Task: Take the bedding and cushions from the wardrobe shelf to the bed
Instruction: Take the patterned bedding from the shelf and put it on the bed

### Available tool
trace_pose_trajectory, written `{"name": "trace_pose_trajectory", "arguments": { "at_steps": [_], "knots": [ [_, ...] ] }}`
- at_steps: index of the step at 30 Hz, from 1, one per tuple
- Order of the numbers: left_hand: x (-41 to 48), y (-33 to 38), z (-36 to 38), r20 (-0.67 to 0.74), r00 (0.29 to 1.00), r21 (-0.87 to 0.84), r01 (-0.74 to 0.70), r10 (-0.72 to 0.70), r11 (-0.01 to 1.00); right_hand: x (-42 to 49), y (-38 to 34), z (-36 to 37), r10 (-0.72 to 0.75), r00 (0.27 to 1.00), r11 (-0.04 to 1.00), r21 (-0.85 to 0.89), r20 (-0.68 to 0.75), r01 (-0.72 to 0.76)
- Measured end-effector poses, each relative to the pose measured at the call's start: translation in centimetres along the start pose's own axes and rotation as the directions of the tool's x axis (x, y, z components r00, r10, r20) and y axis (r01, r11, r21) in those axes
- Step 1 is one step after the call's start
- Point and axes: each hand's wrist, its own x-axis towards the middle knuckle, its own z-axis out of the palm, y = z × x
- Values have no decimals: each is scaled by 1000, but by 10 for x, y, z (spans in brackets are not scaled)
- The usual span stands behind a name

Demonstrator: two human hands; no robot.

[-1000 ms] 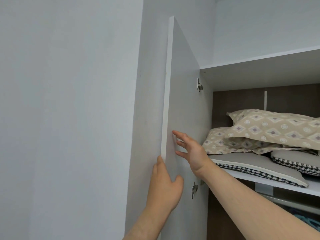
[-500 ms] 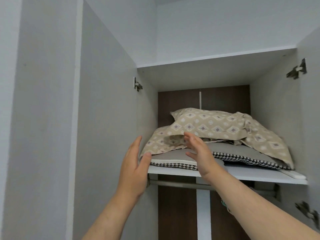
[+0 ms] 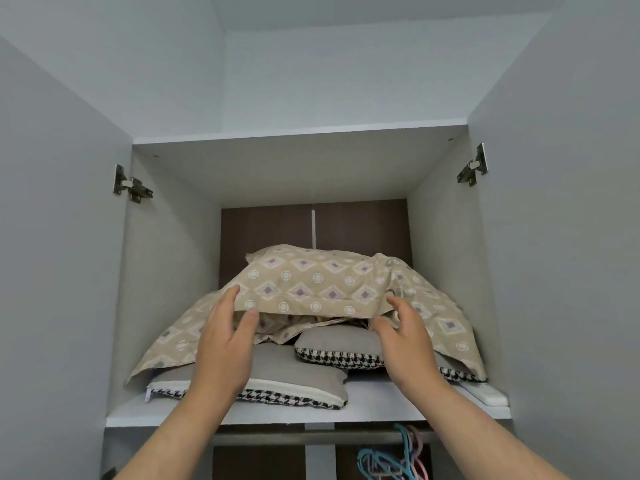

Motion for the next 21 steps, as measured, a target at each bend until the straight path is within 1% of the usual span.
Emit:
{"name": "trace_pose_trajectory", "arguments": {
  "at_steps": [6,10,14,17,21],
  "knots": [
    [35,-9,58,8,999,91,-50,49,995,45,39,-21,-15,996,987,-161,-93,0],
    [75,-20,90,1,995,169,-103,105,980,89,62,-28,68,975,956,-266,-211,-125],
    [123,-39,113,-23,993,320,-102,115,942,128,84,-33,89,956,900,-388,-281,-198],
    [167,-51,130,-36,993,396,-89,113,914,161,100,-37,132,932,869,-413,-338,-272],
    [217,-67,161,-19,984,511,-144,179,847,201,121,-38,137,908,844,-433,-397,-317]
  ]
}}
